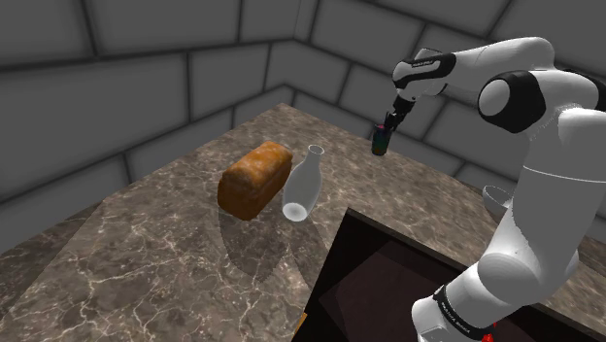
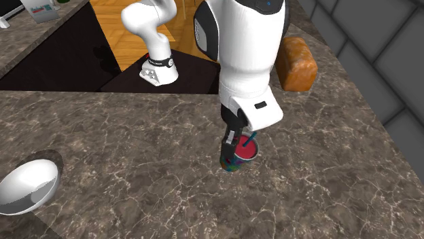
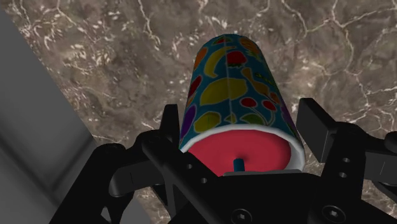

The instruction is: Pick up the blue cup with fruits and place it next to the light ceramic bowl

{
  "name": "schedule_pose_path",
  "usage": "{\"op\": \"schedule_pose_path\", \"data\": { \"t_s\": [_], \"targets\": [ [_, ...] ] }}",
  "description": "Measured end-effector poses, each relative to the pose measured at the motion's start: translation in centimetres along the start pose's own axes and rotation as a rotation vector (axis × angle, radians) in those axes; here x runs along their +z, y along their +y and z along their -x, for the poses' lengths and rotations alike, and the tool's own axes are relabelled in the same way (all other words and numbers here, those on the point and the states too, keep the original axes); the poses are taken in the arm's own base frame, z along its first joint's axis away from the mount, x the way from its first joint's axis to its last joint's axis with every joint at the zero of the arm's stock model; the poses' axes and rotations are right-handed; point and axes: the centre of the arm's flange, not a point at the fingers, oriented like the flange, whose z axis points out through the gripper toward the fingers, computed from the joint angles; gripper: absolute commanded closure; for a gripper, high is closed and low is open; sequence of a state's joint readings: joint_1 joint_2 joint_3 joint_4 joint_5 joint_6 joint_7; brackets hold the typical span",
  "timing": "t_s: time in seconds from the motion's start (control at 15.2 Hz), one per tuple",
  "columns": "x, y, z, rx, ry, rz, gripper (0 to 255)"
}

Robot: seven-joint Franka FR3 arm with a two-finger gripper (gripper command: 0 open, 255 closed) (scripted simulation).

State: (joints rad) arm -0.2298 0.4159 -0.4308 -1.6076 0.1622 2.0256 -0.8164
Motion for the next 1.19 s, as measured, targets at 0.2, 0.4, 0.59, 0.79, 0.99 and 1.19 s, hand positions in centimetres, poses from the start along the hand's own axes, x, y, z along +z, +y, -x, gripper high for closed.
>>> {"op": "schedule_pose_path", "data": {
  "t_s": [0.2,0.4,0.59,0.79,0.99,1.19],
  "targets": [
    [-1.5,0.2,-0.1,0.000,0.000,0.000,255],
    [-3.2,0.2,-0.2,0.000,0.000,0.000,255],
    [-4.7,0.2,-0.1,0.000,0.000,0.000,255],
    [-6.4,0.3,-0.1,0.000,0.000,0.000,255],
    [-7.9,0.4,-0.1,0.000,0.000,0.000,255],
    [-9.4,0.6,-0.1,0.000,0.000,0.000,255]
  ]
}}
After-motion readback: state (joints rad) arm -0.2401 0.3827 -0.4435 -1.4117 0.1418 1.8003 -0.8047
